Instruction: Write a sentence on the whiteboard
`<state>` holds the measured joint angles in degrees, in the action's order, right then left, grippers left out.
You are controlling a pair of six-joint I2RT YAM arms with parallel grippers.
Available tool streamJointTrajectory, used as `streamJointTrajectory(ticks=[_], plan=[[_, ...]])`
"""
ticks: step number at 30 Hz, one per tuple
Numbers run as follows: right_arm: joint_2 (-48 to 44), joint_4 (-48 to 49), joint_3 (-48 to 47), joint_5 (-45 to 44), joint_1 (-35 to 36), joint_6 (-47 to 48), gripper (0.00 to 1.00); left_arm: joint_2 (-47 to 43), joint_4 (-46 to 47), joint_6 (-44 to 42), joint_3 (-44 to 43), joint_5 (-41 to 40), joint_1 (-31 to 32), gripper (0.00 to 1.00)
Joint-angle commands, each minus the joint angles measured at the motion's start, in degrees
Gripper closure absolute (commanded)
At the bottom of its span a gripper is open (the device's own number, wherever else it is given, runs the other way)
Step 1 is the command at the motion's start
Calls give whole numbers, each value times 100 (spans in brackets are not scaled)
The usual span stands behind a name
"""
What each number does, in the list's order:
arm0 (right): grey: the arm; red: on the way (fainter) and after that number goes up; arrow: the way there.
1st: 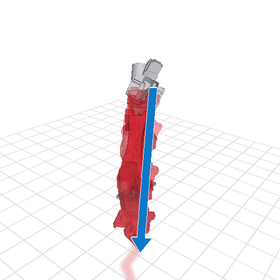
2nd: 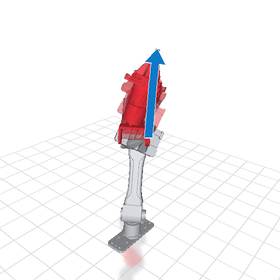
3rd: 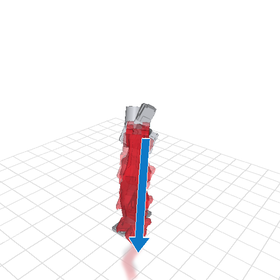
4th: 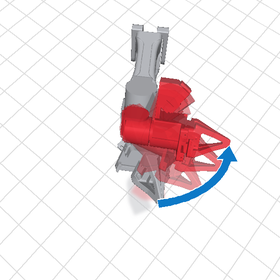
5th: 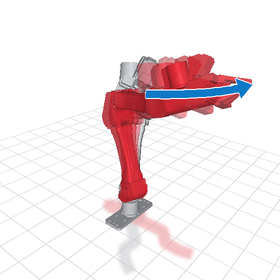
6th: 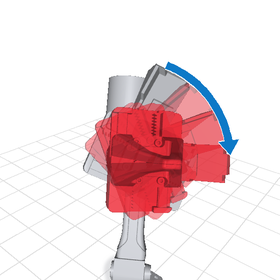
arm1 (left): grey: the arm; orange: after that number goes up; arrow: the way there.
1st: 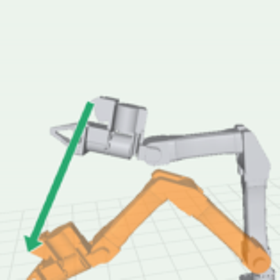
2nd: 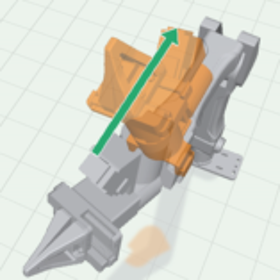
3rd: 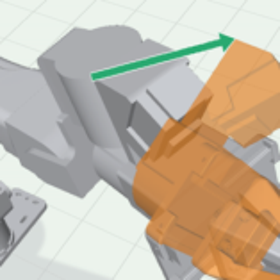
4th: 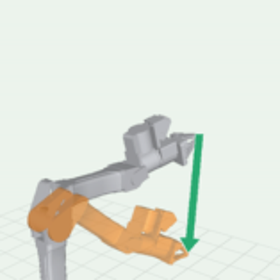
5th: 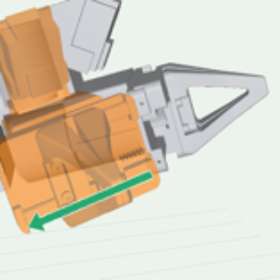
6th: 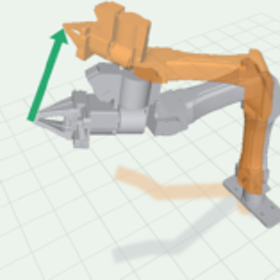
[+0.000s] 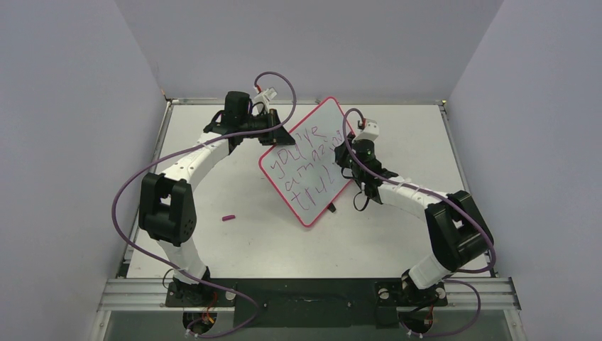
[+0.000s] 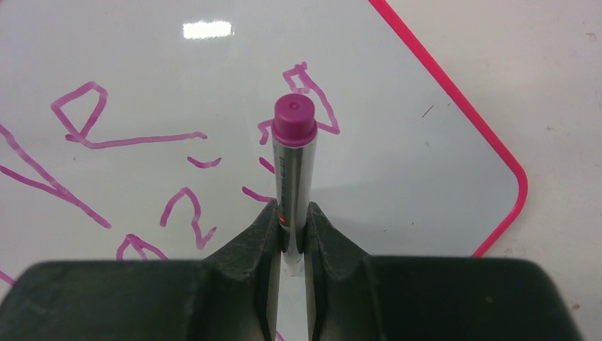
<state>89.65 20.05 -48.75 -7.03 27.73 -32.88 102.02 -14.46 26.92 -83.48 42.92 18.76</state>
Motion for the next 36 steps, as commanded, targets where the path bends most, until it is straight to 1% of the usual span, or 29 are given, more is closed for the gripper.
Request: streamJointTrajectory(ticks=[1,12,17,22,31,36], plan=[[116,379,180,21,-38,-108,100,-403,339,117,-122,319,32,100],[163,489,409,-62,-72,-122,100,-393,349,122,-107,313,31,100],[328,194,-114,-59,-170,-11,100,-394,358,123,-107,326,33,100],[560,97,-499,-54,-261,17,100,-414,339,106,-92,323,35,100],[597,146,-593,-92,-280,-139,100,-405,355,108,-100,326,31,100],[528,416,-419,-174,-278,-329,100,-403,367,120,-89,326,31,100]])
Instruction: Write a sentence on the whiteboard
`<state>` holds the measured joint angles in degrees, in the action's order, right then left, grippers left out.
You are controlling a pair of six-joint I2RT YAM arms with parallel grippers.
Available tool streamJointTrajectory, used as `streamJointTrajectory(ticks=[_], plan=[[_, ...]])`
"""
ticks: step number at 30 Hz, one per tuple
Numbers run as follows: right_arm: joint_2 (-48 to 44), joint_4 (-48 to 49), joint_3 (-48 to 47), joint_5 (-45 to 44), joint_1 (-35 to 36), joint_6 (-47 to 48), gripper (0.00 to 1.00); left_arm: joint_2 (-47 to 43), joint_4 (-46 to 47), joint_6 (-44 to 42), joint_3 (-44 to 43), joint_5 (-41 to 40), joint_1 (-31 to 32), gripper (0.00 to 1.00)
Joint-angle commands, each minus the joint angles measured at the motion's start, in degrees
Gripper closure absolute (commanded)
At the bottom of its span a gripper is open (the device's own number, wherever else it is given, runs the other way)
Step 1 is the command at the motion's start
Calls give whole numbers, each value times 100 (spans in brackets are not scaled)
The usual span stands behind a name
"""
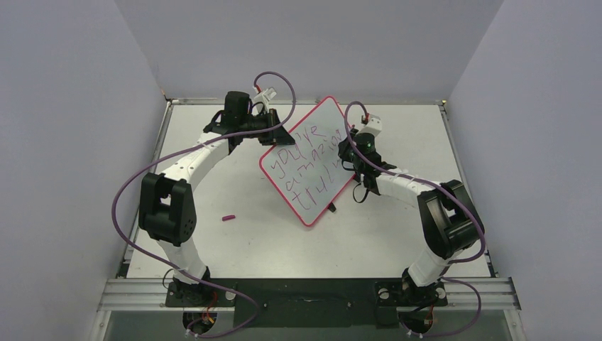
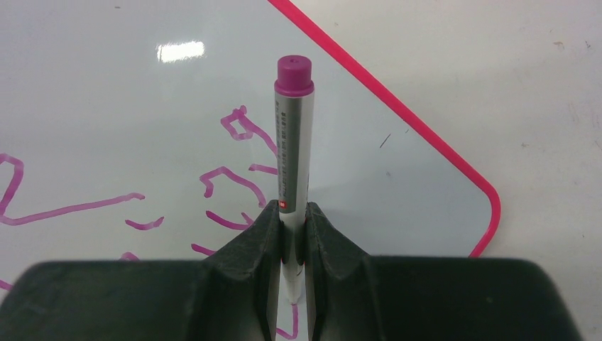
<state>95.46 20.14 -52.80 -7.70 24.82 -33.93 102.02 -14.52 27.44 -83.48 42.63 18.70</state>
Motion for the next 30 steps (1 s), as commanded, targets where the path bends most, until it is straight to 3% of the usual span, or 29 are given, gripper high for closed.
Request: streamJointTrajectory(ticks=[1,30], plan=[[-58,436,0,-134,18,-280,100,-402,379,68,-89,353,37,100],[-210,1008,1033,-1109,415,-666,100,-411,452,120,-54,373,46,100]])
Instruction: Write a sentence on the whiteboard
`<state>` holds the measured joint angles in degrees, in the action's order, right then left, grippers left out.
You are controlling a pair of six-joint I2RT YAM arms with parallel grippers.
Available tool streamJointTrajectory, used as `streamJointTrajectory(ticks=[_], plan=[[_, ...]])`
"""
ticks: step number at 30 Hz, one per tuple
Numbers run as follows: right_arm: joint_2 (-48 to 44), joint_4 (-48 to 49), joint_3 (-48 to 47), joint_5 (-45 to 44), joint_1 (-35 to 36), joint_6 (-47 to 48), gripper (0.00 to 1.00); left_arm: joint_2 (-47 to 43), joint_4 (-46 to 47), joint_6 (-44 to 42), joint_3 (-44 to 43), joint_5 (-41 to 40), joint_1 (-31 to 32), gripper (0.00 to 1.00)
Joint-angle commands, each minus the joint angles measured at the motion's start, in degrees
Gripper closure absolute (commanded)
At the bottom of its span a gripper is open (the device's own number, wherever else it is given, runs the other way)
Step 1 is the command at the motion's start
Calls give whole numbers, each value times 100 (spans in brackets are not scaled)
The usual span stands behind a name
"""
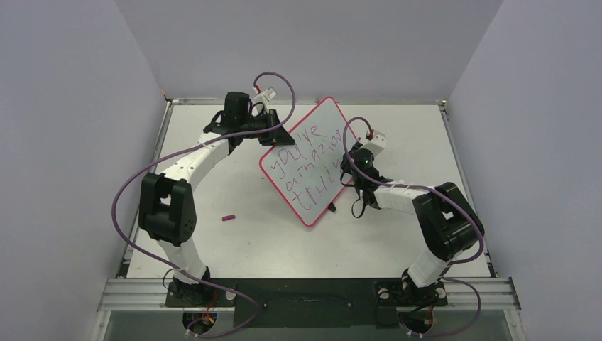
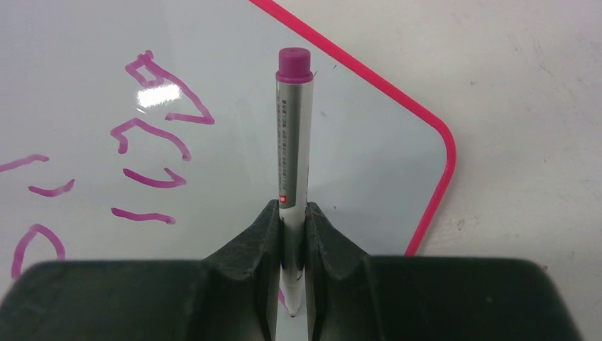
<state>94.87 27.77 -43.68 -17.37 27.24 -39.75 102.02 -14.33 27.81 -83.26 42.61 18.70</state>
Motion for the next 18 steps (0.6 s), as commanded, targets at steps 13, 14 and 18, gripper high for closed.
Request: streamJointTrajectory(ticks=[13,14,18], plan=[[-370,145,45,-583,560,-119,100,-421,431,92,-76,368,46,100],[-407,135,31,-619,584,-114,100,-420,431,93,-76,370,46,100],[-542,53,-30,-646,626,-80,100,-420,426,91,-76,368,46,100]])
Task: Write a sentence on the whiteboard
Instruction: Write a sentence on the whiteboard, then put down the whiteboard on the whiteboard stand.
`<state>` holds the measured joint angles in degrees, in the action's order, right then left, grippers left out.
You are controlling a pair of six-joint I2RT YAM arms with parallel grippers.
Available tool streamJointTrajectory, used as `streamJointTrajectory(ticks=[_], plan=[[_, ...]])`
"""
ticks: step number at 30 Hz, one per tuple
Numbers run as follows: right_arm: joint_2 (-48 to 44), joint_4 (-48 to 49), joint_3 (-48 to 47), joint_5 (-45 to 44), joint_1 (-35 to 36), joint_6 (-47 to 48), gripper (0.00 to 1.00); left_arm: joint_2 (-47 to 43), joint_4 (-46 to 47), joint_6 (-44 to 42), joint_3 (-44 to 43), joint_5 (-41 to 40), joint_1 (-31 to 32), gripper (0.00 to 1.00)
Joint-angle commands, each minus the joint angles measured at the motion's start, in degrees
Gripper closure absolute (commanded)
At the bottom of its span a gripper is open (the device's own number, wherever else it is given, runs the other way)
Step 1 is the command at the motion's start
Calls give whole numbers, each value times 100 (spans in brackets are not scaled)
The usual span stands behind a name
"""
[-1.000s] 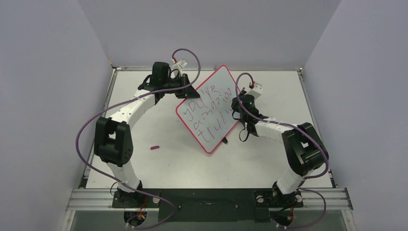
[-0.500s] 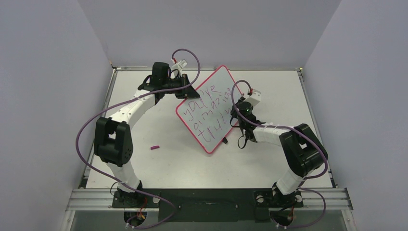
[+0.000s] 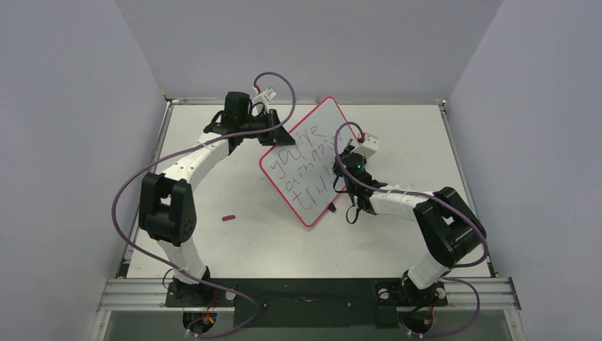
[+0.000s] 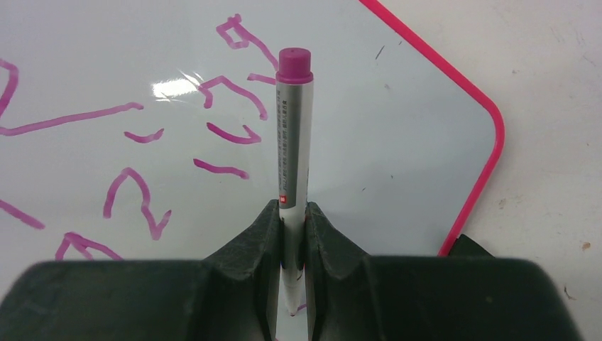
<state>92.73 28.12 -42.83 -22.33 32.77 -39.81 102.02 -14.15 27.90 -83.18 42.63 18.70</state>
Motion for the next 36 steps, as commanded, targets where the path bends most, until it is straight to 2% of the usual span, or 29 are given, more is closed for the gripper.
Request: streamJointTrajectory(ticks=[1,5,16,19,29,36], plan=[[-366,-8,-115,-160,77,-63,100,-420,397,66,-89,368,42,100],[-769,-310,-16,-306,132,50,100,-433,381,55,-86,340,39,100],[-2848,-1042,457,-682,32,305,100,-413,446,163,-41,-28,50,100],[-3293,-1189,545,-728,-44,331,100,-384,474,175,3,-69,82,94],[-3811,-1361,773,-758,-159,321,100,-339,613,171,202,-153,181,88],[-3889,-1362,847,-766,-173,304,100,-372,641,150,244,-196,196,75]])
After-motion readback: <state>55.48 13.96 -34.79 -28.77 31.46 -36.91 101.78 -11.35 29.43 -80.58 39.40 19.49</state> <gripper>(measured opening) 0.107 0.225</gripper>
